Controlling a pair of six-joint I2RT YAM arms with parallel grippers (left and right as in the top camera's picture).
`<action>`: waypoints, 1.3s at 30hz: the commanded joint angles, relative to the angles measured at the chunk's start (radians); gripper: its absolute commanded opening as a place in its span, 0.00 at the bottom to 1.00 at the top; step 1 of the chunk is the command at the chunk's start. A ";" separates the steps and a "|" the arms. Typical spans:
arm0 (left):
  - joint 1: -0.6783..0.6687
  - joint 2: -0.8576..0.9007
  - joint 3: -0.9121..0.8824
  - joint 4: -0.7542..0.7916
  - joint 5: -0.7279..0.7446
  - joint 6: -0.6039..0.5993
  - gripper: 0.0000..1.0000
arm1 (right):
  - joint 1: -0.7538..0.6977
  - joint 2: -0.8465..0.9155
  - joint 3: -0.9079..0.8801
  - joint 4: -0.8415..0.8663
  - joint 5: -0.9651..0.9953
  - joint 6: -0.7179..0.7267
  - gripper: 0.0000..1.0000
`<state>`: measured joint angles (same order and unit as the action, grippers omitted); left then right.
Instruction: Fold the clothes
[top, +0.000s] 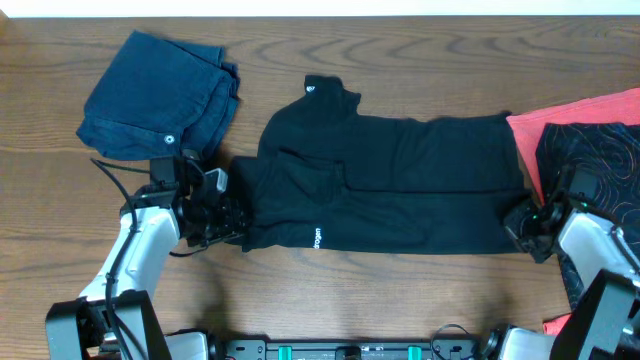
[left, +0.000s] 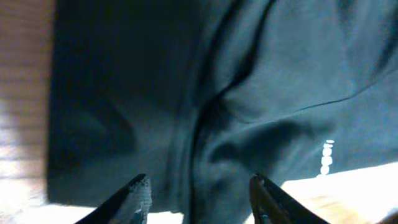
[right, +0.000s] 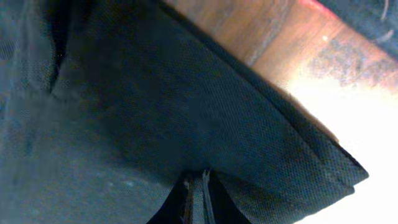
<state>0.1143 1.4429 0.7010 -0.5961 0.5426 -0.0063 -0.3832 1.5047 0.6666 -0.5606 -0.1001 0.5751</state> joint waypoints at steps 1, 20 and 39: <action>-0.034 -0.012 0.006 -0.001 0.019 0.033 0.57 | -0.003 0.087 -0.026 0.011 0.024 0.023 0.06; -0.094 0.109 -0.090 0.079 -0.117 0.015 0.06 | -0.004 0.094 -0.025 -0.039 0.016 0.018 0.04; 0.082 -0.009 0.047 -0.253 -0.283 -0.052 0.06 | -0.005 0.029 -0.025 -0.324 0.085 -0.008 0.02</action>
<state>0.1864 1.4433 0.7303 -0.8383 0.3073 -0.0418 -0.3832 1.5269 0.6960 -0.8516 -0.0956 0.5823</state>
